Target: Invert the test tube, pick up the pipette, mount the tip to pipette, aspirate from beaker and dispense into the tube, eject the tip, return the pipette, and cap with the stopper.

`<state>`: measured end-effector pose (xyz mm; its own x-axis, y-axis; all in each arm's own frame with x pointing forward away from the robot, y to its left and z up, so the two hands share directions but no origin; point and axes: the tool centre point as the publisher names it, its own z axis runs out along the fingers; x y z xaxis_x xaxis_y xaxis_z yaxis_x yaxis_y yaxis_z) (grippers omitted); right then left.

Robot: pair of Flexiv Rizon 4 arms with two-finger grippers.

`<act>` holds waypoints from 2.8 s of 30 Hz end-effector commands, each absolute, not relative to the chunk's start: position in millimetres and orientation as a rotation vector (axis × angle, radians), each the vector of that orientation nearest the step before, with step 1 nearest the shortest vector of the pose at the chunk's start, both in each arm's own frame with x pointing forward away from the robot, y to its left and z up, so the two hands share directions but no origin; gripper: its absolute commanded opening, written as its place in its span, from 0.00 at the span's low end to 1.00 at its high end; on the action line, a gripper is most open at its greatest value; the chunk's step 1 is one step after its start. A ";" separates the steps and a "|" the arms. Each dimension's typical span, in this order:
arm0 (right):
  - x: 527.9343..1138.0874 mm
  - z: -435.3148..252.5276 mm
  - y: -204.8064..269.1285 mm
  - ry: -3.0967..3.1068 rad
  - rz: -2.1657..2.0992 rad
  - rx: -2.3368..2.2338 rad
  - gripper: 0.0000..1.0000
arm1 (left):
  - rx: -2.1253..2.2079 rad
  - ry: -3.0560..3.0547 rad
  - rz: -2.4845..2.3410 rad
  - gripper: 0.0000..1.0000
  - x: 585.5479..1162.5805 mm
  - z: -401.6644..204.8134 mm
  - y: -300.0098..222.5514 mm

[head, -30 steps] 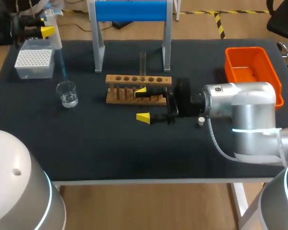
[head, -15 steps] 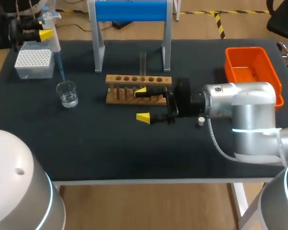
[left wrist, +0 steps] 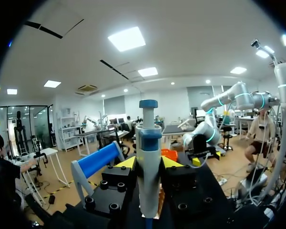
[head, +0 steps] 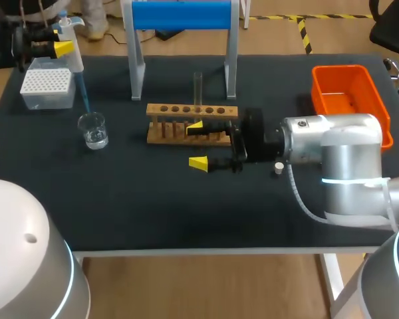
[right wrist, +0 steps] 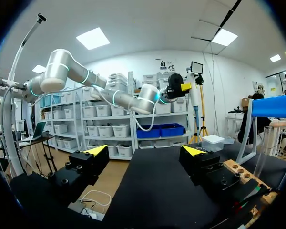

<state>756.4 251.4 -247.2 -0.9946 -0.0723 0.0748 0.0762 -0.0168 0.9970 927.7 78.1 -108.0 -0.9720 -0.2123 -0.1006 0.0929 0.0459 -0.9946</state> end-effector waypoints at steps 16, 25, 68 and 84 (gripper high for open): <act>773.3 -265.8 306.8 -2.377 -2.058 -0.078 1.00 | -0.124 2.098 -2.023 0.00 927.7 -108.0 77.4; 786.1 -276.6 353.6 -2.485 -2.024 -0.163 1.00 | -0.124 2.098 -2.023 0.00 927.7 -108.0 77.4; 826.6 -312.1 414.8 -2.685 -1.965 -0.393 1.00 | -0.124 2.098 -2.023 0.00 927.7 -108.0 77.4; 826.6 -312.1 414.8 -2.685 -1.965 -0.393 1.00 | -0.121 2.090 -2.024 0.00 928.3 -108.9 77.5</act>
